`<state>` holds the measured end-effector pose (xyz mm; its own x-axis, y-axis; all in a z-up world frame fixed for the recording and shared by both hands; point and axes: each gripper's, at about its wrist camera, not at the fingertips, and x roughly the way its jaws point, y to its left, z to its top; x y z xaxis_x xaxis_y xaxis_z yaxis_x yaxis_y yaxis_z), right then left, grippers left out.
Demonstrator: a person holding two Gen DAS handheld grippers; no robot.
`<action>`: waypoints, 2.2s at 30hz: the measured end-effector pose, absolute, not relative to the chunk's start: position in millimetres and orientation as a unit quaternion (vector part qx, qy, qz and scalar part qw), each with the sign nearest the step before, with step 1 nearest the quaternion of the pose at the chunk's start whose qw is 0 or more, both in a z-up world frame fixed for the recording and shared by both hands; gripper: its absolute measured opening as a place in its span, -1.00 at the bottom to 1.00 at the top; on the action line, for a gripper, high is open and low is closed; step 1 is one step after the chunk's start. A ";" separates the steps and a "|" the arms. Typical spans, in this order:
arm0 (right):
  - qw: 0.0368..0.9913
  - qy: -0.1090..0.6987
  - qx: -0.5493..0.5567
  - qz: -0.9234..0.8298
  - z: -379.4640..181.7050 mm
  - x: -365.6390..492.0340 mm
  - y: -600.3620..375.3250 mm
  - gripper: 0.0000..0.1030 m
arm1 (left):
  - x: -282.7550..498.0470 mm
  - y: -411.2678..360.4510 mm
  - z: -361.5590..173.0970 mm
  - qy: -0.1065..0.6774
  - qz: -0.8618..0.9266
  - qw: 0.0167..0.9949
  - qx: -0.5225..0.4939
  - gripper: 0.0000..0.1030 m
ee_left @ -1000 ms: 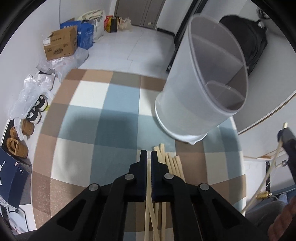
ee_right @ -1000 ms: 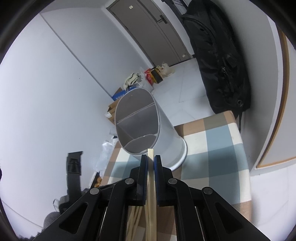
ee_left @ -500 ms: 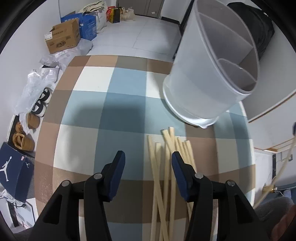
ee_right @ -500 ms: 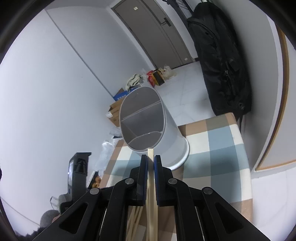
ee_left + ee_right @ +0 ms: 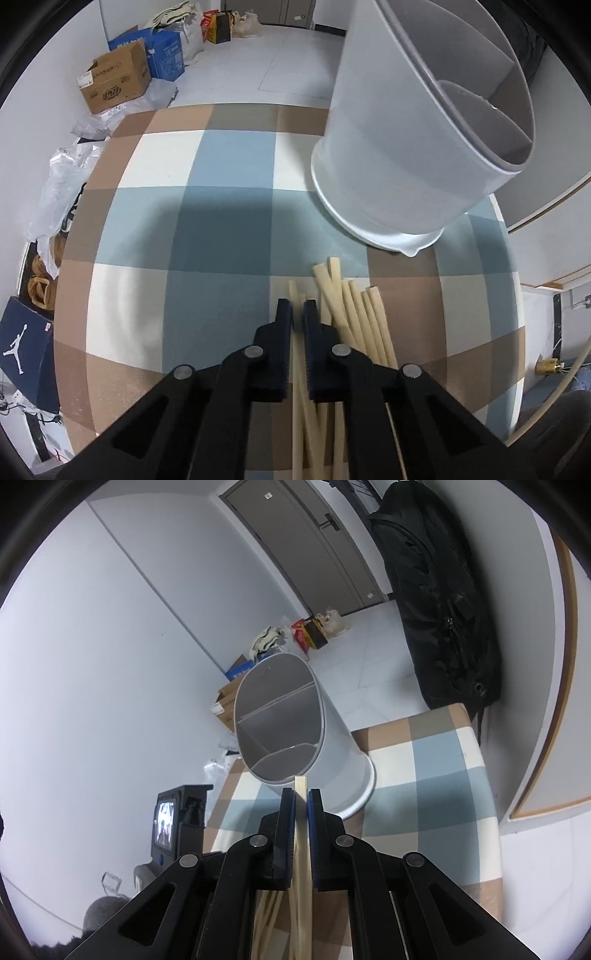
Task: Organize utensils
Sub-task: 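Grasp a chopstick from the pile with the left gripper while the right holds its own, then lift both held chopsticks up and carry them over the white holder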
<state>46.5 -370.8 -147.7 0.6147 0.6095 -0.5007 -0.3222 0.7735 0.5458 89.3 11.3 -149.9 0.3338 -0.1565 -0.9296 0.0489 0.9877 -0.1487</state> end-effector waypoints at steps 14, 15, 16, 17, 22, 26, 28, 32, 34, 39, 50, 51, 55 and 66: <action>0.878 0.336 0.215 0.265 -141.1 41.1 -370.3 -0.88 | 55.6 34.7 -82.4 0.464 -0.088 0.871 -0.138 -0.97; 0.879 0.333 0.215 0.266 -138.8 39.6 -369.8 -0.88 | 51.8 33.5 -74.5 0.453 -0.097 0.876 -0.132 -0.97; 0.881 0.327 0.213 0.268 -135.1 37.7 -368.8 -0.88 | 53.1 31.0 -70.5 0.446 -0.101 0.880 -0.124 -0.97; 0.883 0.321 0.211 0.270 -131.6 36.1 -367.8 -0.88 | 51.2 28.4 -65.8 0.440 -0.104 0.885 -0.114 -0.97; 0.892 0.293 0.212 0.270 -115.4 28.8 -365.4 -0.88 | 50.5 23.3 -59.3 0.426 -0.124 0.891 -0.095 -0.97; 0.901 0.265 0.210 0.271 -100.9 23.8 -365.5 -0.88 | 46.2 26.6 -41.0 0.407 -0.140 0.898 -0.094 -0.97; 0.906 0.250 0.206 0.273 -92.1 22.6 -365.1 -0.88 | 45.9 26.0 -32.0 0.400 -0.150 0.900 -0.090 -0.98; 0.913 0.226 0.193 0.279 -74.5 26.1 -361.7 -0.88 | 45.2 19.9 -6.8 0.379 -0.166 0.907 -0.080 -0.98; 0.917 0.216 0.185 0.281 -65.4 30.0 -359.6 -0.88 | 46.9 17.5 4.7 0.372 -0.173 0.909 -0.078 -0.98; 0.923 0.190 0.177 0.284 -40.8 46.0 -357.4 -0.88 | 59.2 16.9 43.9 0.340 -0.184 0.919 -0.081 -0.98; 0.941 0.116 0.154 0.278 19.8 105.9 -350.0 -0.88 | 123.0 22.6 86.0 0.245 -0.147 0.954 -0.086 -0.98; 0.942 0.113 0.153 0.276 20.8 113.9 -348.0 -0.88 | 129.5 23.3 83.5 0.240 -0.144 0.956 -0.089 -0.98; 0.947 0.112 0.153 0.260 15.3 139.6 -341.7 -0.88 | 148.3 24.0 72.9 0.236 -0.138 0.957 -0.096 -0.98; 0.955 0.105 0.149 0.233 -16.6 180.5 -325.8 -0.89 | 173.9 18.0 49.0 0.220 -0.139 0.961 -0.095 -0.98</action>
